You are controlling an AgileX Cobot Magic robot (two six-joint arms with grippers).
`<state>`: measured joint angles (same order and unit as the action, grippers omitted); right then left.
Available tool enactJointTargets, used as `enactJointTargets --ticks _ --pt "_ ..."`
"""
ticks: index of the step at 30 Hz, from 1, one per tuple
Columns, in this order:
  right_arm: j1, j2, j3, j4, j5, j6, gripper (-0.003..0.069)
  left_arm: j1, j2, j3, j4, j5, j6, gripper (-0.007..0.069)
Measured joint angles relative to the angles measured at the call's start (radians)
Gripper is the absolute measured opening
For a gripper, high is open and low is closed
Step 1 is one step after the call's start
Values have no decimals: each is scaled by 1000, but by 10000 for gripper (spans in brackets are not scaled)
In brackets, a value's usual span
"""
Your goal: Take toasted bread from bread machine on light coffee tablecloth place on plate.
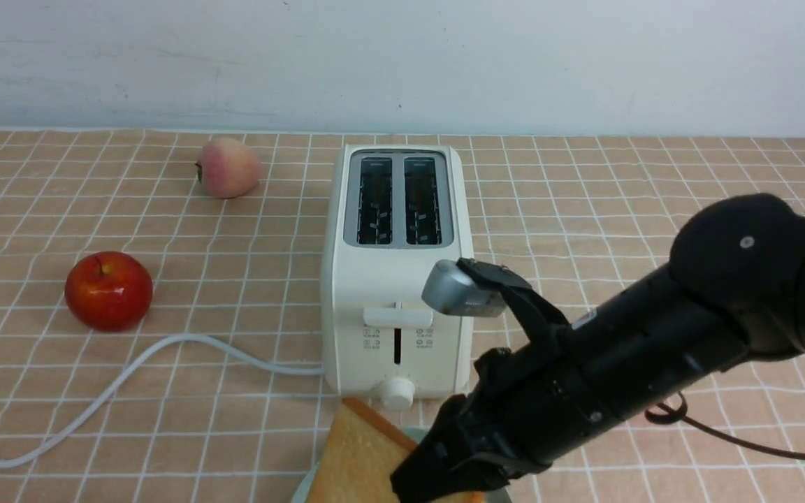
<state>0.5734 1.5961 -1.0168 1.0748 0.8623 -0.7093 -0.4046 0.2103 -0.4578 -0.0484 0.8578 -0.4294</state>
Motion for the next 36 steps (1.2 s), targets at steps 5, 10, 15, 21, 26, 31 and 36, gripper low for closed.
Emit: enactJointTargets --ticks 5,10,15,21,26,31,36 --pt "0 38 7 13 -59 -30 99 0 0 0 0 0 0 -14" --pt "0 82 12 14 -72 -6 99 0 0 9 0 -15 0 -14" --pt "0 98 12 10 -90 -2 171 0 0 12 0 -22 0 -14" --pt "0 102 11 -61 -94 10 388 0 0 12 0 -22 0 -14" --pt "-24 102 -27 -134 -75 45 513 0 0 12 0 -22 0 -14" --pt "-104 76 -108 -276 11 118 565 0 0 12 0 -22 0 -14" --pt "-209 5 -233 -401 211 207 534 0 0 12 0 -22 0 -14"
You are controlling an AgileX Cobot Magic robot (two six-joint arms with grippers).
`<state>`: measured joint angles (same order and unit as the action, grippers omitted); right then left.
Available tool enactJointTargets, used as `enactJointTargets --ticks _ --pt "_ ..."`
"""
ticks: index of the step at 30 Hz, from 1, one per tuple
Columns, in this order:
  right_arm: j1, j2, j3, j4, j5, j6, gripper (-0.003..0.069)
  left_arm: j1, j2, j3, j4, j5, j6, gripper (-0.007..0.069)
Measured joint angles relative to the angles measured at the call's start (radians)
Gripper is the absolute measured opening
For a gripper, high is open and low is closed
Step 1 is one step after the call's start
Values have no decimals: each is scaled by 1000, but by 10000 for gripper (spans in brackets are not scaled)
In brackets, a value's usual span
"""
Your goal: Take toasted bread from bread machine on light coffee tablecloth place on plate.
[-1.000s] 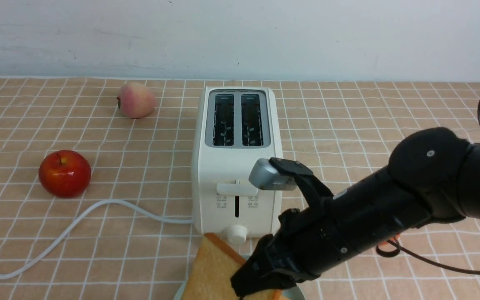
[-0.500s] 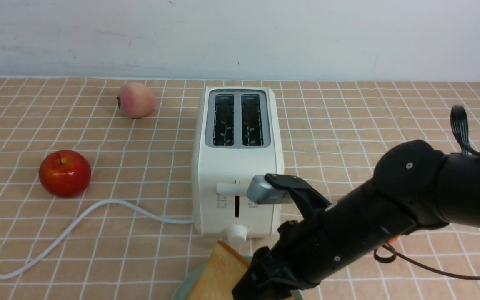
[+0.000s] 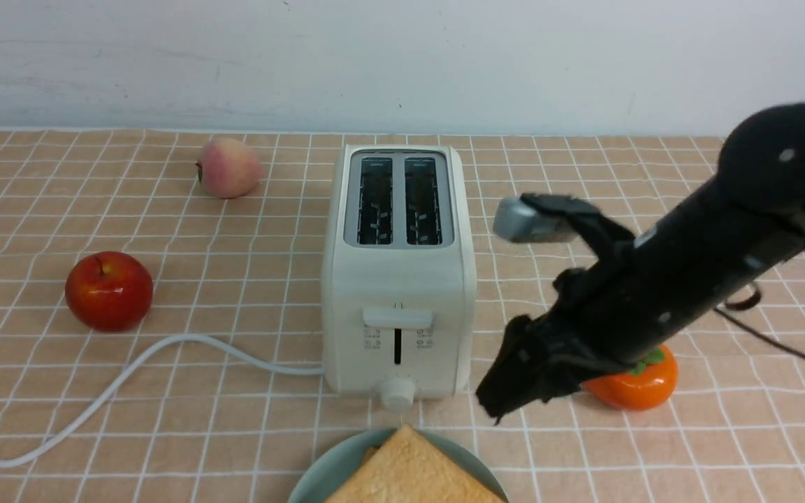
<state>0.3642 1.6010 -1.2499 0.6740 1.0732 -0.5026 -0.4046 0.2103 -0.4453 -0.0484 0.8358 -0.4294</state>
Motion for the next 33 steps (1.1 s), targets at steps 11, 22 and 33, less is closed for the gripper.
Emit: enactJointTargets --ticks 11,22,33 --pt "-290 -395 -170 -96 160 158 64 0 0 52 22 -164 0 -14" --pt "-370 -1018 244 -269 -270 158 -19 0 0 108 25 -391 0 -14" --pt "-370 -1358 756 -217 -657 158 -14 0 0 108 26 -397 0 -13"
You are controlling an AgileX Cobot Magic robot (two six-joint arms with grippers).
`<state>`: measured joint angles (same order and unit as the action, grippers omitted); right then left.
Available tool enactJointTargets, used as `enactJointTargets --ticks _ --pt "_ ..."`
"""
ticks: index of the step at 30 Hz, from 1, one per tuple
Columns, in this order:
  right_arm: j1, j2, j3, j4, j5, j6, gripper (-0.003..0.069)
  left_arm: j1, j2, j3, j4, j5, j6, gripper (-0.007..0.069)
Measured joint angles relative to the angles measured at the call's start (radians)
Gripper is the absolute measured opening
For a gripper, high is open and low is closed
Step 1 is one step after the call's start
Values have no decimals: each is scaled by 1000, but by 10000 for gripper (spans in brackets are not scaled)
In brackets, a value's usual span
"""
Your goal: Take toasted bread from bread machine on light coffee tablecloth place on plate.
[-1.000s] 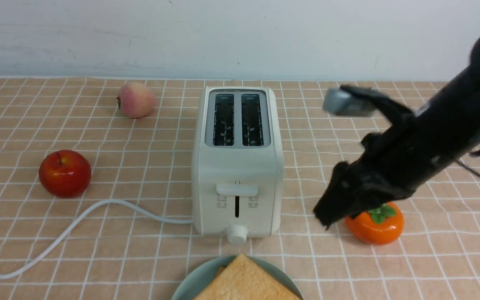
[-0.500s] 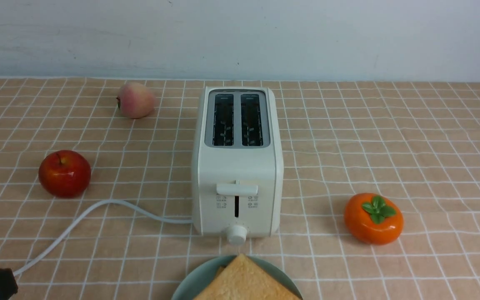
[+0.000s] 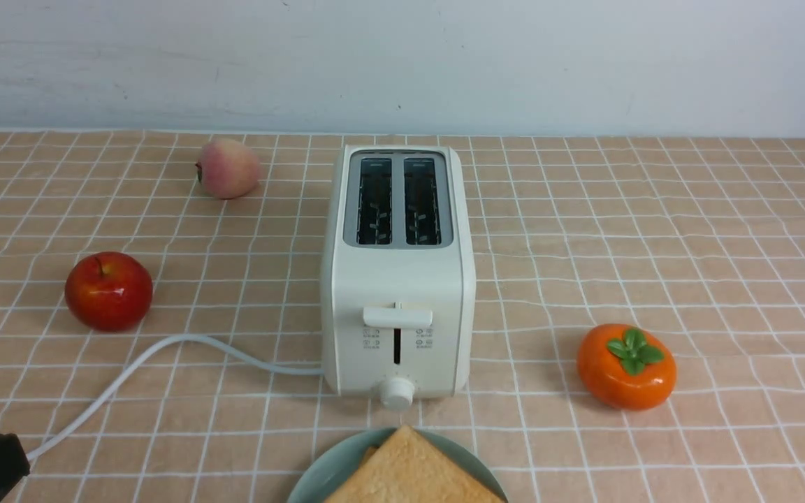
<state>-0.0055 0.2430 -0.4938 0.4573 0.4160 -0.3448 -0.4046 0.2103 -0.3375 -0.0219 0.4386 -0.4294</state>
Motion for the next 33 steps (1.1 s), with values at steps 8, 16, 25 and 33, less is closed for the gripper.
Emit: enactJointTargets --ticks 8,16,25,33 --pt "0 -12 30 26 -49 0 -8 0 0 0 3 0 0 -13" --pt "0 -12 30 26 0 0 -6 0 0 0 4 0 0 -11" --pt "0 -12 30 26 5 0 1 0 0 0 15 2 0 -3" --pt "0 -12 30 26 8 0 6 0 -1 1 90 25 0 3"
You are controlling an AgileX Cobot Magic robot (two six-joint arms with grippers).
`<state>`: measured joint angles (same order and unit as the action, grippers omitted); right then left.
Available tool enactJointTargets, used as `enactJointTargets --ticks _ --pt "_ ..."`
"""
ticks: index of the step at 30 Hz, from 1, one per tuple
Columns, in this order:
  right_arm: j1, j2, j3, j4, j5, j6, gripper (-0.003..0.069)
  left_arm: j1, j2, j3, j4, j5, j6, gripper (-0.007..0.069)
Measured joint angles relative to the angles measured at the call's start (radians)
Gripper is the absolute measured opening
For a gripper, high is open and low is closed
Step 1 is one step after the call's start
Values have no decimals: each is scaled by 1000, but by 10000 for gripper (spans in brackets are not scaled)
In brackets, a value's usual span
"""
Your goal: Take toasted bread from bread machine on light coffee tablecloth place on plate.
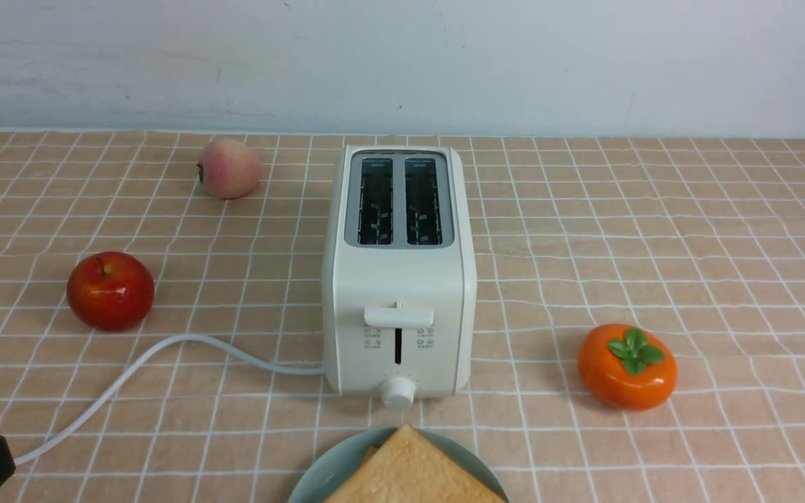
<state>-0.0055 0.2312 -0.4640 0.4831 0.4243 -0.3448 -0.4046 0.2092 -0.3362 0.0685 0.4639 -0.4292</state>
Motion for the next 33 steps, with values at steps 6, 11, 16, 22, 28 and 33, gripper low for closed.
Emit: enactJointTargets --ticks 6,11,16,22,28,33 --pt "0 0 0 0 0 0 12 128 -70 73 6 -12 26 6" --pt "0 0 0 0 0 0 14 304 -193 247 7 -81 38 15" --pt "0 0 0 0 1 0 17 343 -219 356 7 -93 40 17" --pt "0 0 0 2 8 0 19 344 -219 365 7 -80 49 21" --pt "0 0 0 3 11 0 19 344 -219 366 7 -77 49 29" --pt "0 0 0 3 11 0 19 344 -219 366 7 -77 49 36"
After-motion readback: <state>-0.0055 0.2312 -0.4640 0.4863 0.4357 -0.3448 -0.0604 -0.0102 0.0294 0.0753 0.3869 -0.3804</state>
